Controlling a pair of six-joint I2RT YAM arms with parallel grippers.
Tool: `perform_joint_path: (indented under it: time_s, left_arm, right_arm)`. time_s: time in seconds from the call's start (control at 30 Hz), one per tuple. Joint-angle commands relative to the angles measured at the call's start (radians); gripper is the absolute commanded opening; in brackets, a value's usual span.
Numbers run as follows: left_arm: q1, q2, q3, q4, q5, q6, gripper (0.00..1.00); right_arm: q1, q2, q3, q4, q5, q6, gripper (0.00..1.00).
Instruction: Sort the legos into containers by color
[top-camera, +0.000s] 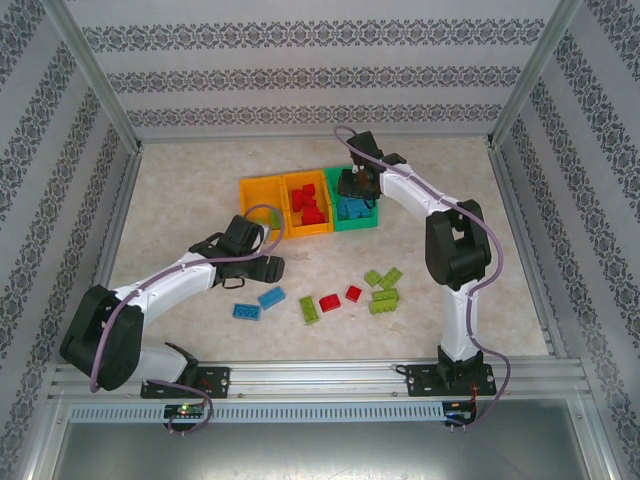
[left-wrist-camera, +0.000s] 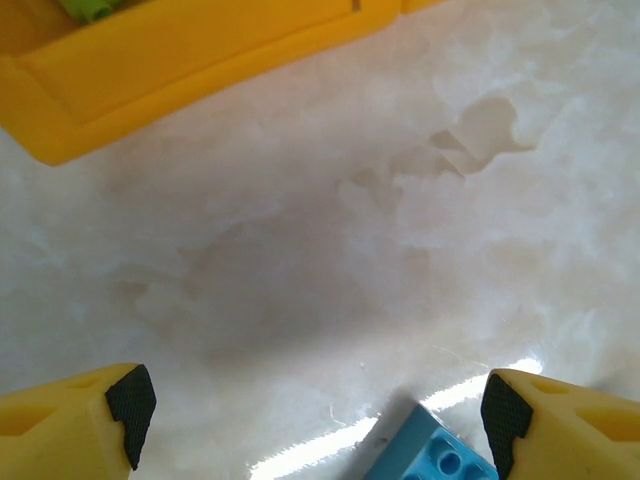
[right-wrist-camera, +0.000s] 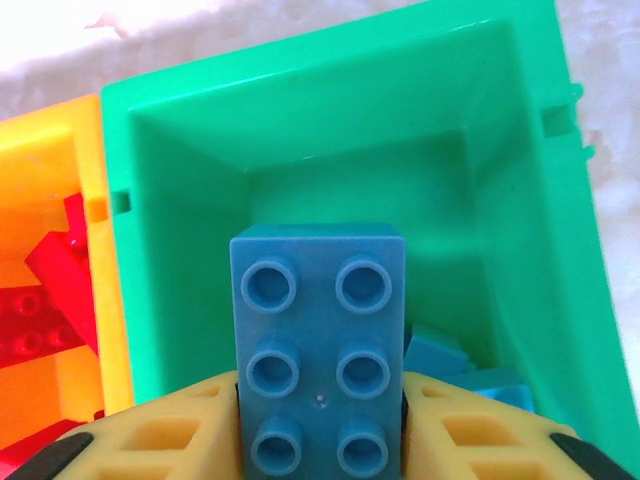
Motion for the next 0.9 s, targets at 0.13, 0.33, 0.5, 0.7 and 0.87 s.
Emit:
perform_joint_path:
  time_s: [0.13,0.33,0.5,0.7,0.87]
  left_arm:
    - [-0.056,0.001,-0.018,-0.088,-0.014,-0.061,0.87]
    - [-0.092,0.016,-0.001,-0.158,-0.030,-0.060,0.85]
    - [-0.133,0.024,-0.001,-0.182,-0.032,-0.061,0.82]
    - [-0.176,0.057,0.018,-0.219,-0.039,-0.052,0.80]
    - [-0.193,0.090,0.037,-0.233,-0.048,-0.046,0.80]
  right_arm:
    - [-0.009,0.023,0.046,-0.035,-0.035,0.004,0.56]
    - [-0.004,-0.048,-0.015,0.002,-0.060,0.015,0.61]
    - [0.004,-0.120,-0.084,0.020,-0.062,0.007,0.65]
    - [-0.007,-0.173,-0.153,0.041,-0.059,0.004,0.66]
    - [-0.017,-0.191,-0.185,0.046,-0.058,0.003,0.67]
